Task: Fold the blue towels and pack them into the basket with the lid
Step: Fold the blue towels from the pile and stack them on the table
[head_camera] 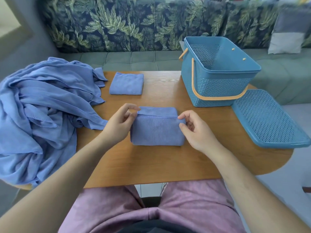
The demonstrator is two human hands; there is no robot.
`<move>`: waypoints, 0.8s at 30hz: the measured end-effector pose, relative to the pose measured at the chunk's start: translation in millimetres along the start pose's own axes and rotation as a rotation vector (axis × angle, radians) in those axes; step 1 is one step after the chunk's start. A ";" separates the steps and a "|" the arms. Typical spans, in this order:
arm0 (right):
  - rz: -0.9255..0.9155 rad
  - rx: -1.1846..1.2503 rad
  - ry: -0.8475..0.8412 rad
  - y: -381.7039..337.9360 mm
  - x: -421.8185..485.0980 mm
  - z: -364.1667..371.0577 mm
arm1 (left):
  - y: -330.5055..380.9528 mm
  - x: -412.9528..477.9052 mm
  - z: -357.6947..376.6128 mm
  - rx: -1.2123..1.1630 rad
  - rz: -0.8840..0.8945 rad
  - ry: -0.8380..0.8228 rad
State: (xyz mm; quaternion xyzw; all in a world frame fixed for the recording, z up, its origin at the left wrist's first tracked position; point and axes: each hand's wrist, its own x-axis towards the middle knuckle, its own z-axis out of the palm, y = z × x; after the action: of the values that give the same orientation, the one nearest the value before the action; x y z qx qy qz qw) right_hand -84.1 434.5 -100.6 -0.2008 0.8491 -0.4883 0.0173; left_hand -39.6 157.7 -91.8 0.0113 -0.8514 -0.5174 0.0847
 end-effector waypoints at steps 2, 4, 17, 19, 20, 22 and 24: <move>0.024 -0.037 0.039 3.2 21.6 3.2 | 0.1 20.7 4.9 0.018 -0.047 0.032; 0.050 -0.081 0.054 7.5 42.3 7.4 | -0.7 38.2 10.9 -0.015 -0.098 0.049; 0.169 -0.287 -0.023 44.9 92.0 38.5 | -50.4 82.0 40.9 0.245 -0.162 0.085; 0.207 -0.370 -0.090 39.9 90.3 36.8 | -50.3 76.2 46.0 0.355 -0.168 0.125; 0.205 -0.470 -0.098 34.9 88.6 35.2 | -48.7 71.2 48.0 0.463 -0.115 0.162; 0.122 -0.692 -0.052 19.7 82.5 37.1 | -42.3 60.1 52.8 0.622 0.096 0.187; -0.008 -0.756 -0.020 1.6 75.8 49.0 | -37.8 53.5 61.4 0.665 0.229 0.076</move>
State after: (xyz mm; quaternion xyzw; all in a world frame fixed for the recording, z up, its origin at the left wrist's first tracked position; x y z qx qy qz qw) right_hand -143.2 367.8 -114.9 -0.2012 0.9683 -0.1385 -0.0515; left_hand -104.5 188.4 -145.8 -0.0379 -0.9653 -0.1985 0.1654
